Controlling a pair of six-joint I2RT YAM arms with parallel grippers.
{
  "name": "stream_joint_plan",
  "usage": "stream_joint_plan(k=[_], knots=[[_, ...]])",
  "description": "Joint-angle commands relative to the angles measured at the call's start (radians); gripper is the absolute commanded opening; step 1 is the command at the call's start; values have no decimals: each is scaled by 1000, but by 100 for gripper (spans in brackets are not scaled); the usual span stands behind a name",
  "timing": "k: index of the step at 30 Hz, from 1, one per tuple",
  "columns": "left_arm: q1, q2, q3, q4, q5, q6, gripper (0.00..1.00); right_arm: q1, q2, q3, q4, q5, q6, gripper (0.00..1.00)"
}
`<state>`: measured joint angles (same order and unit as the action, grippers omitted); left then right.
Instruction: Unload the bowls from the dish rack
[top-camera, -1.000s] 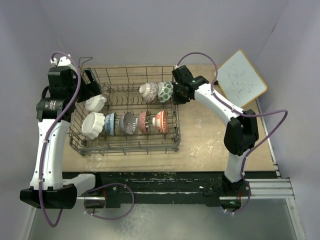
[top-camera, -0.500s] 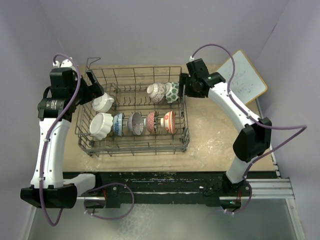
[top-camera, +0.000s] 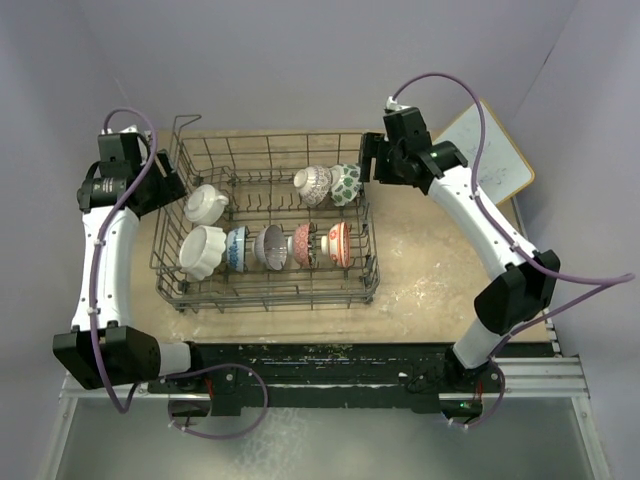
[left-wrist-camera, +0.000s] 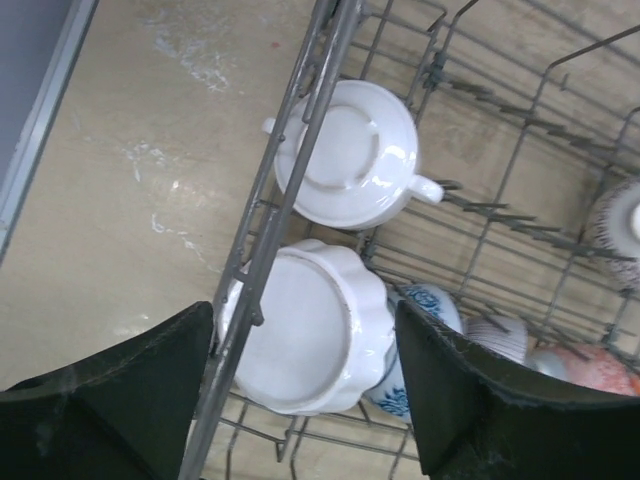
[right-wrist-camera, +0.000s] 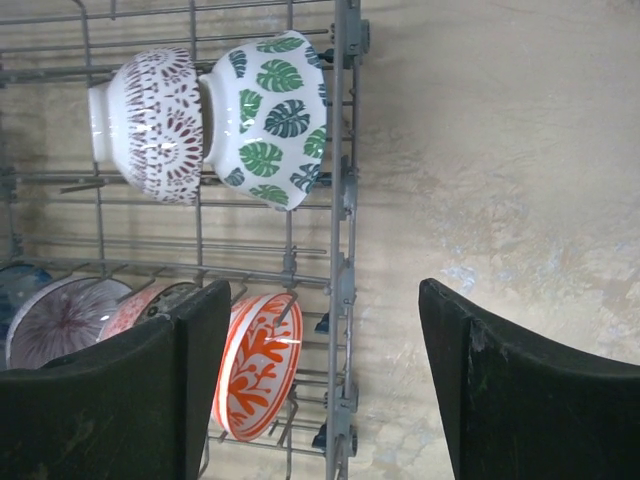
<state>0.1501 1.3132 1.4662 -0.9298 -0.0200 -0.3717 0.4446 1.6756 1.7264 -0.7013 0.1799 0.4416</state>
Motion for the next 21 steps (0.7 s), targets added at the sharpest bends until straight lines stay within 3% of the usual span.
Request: stream_joint_plan(k=[1,4,9,11,12,21], knots=[[2,-23,-70,113,-41,34,66,0,-63,-5,27,-42,-20,76],[2,-11,-85,133,-85,41,45,0,-57,7,14,-58,-12,75],[2,21,-98,174,-149,83,20,0,-70,-10,16,-71,19,75],[2,50,-89,187,-161,89,3,0,-70,-7,11,-70,20,75],[2,62,-87,192,-169,89,0,0,-69,-2,6,-68,22,74],[9,179,-42,263,-154,86,0,0,-34,47,1,-84,61,73]])
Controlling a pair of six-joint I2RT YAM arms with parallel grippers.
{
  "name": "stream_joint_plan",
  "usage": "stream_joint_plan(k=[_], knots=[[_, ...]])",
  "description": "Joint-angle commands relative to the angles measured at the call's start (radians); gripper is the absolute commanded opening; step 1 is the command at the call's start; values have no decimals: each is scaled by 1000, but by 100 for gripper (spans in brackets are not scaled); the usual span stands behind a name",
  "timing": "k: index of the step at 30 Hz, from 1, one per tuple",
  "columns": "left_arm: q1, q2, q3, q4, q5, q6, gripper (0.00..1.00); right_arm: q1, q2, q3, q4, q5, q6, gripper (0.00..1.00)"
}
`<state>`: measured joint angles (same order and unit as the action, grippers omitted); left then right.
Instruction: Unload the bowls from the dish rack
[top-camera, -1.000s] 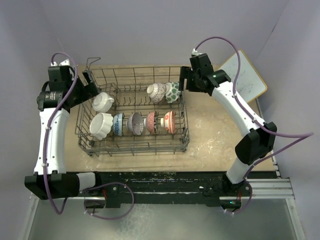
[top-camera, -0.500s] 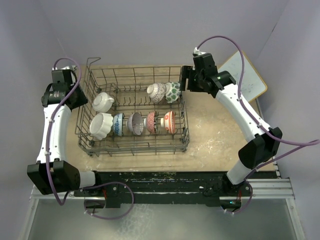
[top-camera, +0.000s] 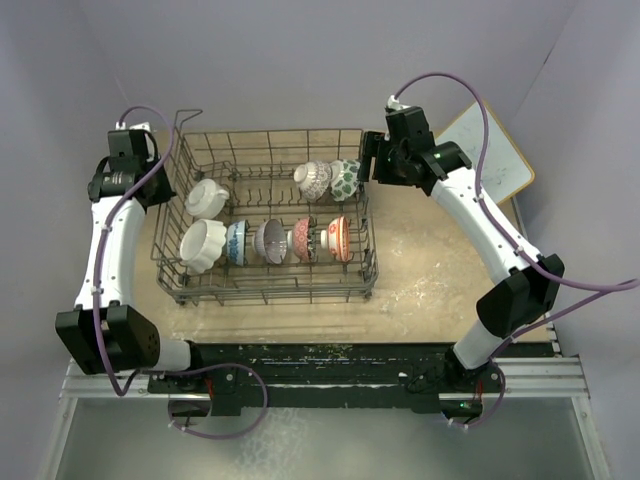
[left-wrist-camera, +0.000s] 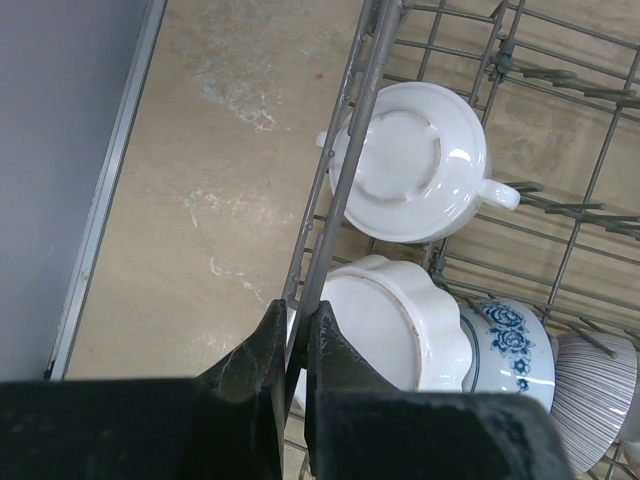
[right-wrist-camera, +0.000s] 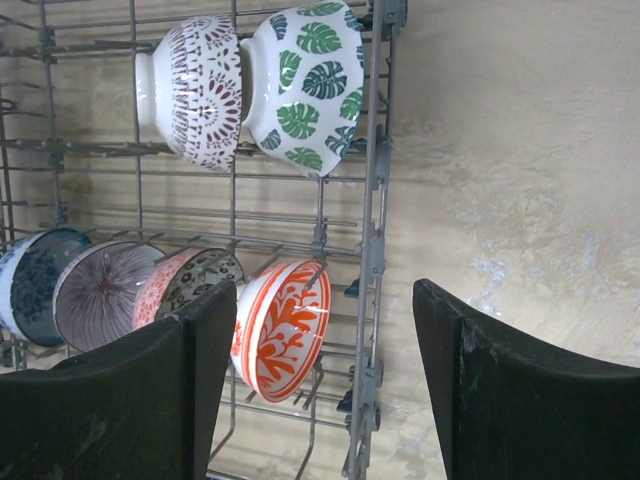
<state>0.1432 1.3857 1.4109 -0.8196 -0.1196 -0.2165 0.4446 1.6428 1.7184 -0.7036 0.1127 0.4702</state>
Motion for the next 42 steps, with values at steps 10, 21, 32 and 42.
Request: stream_joint_plan(k=[10,21,32,42], knots=[[37,188,127,144,-78,-50,0,-1,-33,12,19,-5,43,72],[40,157,203,49,49,48,76,-1,-110,-54,40,18,30,72],[34,33,267,-67,-48,-15,96,-23,-316,-245,154,-117,10,80],[-225,-68,287,-98,-181,-142,95,-34,-306,-328,334,-335,64,54]])
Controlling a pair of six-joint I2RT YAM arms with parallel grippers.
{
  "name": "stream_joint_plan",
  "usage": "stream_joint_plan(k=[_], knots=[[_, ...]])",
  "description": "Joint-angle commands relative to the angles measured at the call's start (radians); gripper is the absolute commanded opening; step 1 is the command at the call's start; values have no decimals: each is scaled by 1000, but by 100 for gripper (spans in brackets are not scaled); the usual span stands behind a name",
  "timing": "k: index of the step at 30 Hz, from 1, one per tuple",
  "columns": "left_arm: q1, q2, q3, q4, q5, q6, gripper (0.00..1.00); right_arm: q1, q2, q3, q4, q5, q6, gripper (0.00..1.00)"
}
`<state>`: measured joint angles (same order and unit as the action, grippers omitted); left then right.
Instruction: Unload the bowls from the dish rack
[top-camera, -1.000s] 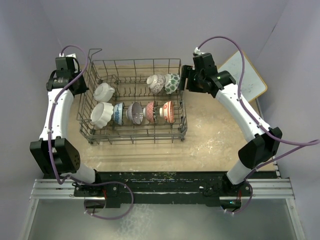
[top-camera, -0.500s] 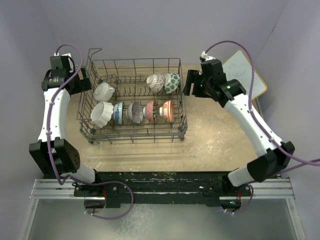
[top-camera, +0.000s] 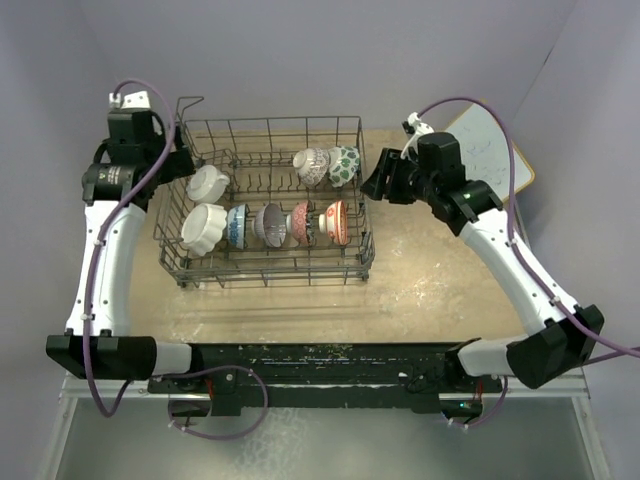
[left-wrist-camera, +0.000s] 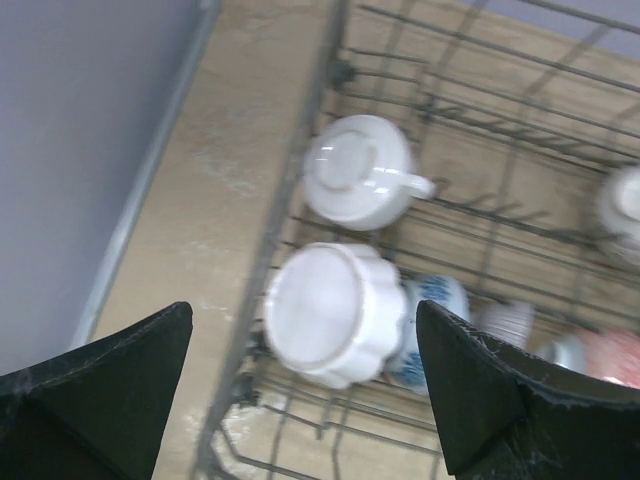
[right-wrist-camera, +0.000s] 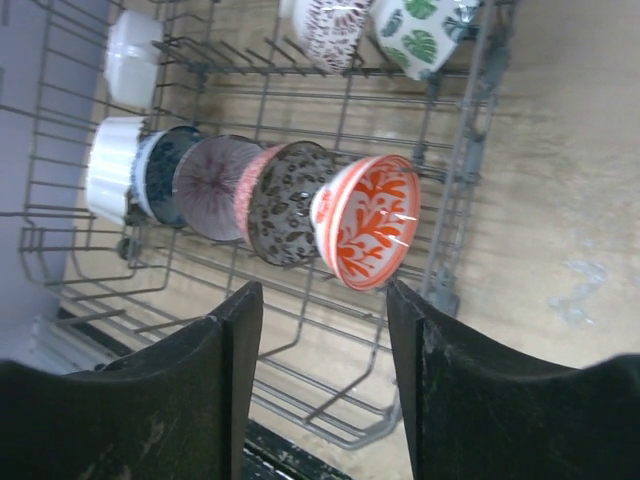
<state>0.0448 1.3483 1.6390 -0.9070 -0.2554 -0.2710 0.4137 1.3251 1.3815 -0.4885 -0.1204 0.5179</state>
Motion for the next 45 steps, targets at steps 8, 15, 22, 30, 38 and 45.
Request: stream_joint_plan(k=[8,15,22,30,38,45], knots=[[-215,-48,11,-23,-12,-127,98,144,249,205,105,1,-88,64],[-215,-108,-55,-21,-31,-106,98,190,393,238,184,-70,6,63],[-215,-121,-72,-38,-48,-88,99,221,491,248,238,-141,63,61],[-215,-123,-102,-27,-39,-73,99,227,524,221,249,-149,79,59],[-215,-131,-106,-28,-39,-65,99,235,559,201,283,-200,128,55],[-215,-138,-112,-36,-35,-64,99,237,544,188,235,-140,138,53]])
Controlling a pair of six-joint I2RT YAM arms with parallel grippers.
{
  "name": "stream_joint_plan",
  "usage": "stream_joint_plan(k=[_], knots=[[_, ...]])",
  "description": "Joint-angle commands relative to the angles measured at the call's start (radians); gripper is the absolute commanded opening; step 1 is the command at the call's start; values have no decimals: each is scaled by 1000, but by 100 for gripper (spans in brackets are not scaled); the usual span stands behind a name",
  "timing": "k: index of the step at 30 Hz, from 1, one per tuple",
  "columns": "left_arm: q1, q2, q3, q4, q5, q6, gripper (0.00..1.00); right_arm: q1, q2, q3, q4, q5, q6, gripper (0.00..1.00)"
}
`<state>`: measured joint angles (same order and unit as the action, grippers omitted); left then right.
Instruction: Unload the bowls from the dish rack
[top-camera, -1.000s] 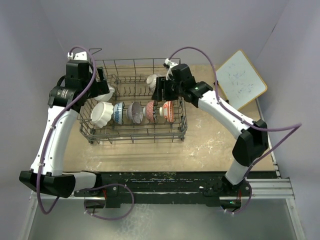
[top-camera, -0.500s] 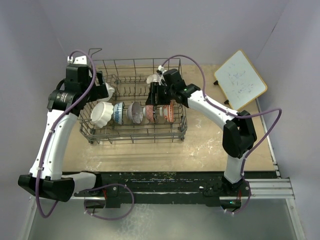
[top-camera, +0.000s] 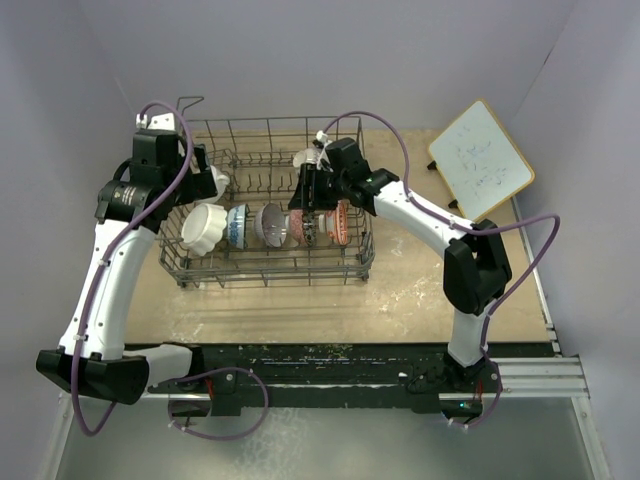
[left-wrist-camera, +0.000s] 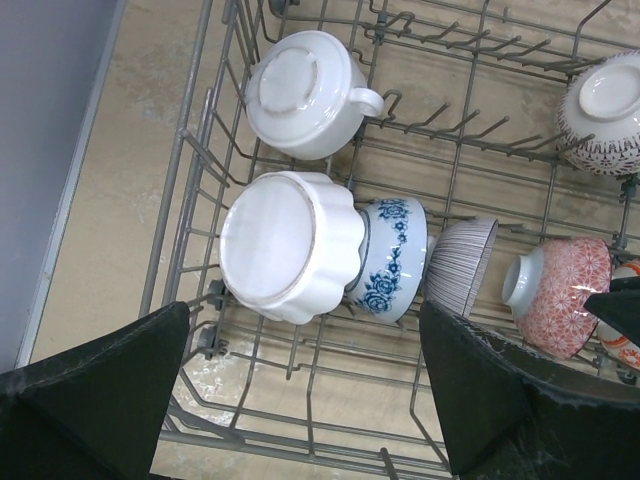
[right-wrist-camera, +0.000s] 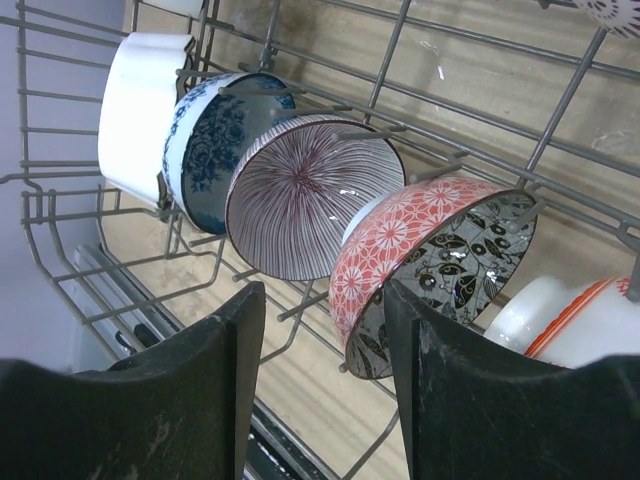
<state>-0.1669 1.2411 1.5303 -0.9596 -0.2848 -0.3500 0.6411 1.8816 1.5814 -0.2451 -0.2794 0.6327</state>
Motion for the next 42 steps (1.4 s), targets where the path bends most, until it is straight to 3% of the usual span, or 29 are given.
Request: stream_joint_plan(k=[1,8,18,31,42], knots=[[-3,-33,-5,16,-5,14,99,8,-30,-25,-7,36,22,53],[-3,-33,-25,30,13,-2,99,10,-85,-92,5,51,35,57],[-3,-43,-27,24,10,-3,99,10,-40,-101,116,-88,41,38],[-3,-51,-23,10,11,-3,100,8,-7,-93,115,-138,55,0],[-3,-48,-18,6,4,6,100,-13,-102,-103,239,-267,58,0]])
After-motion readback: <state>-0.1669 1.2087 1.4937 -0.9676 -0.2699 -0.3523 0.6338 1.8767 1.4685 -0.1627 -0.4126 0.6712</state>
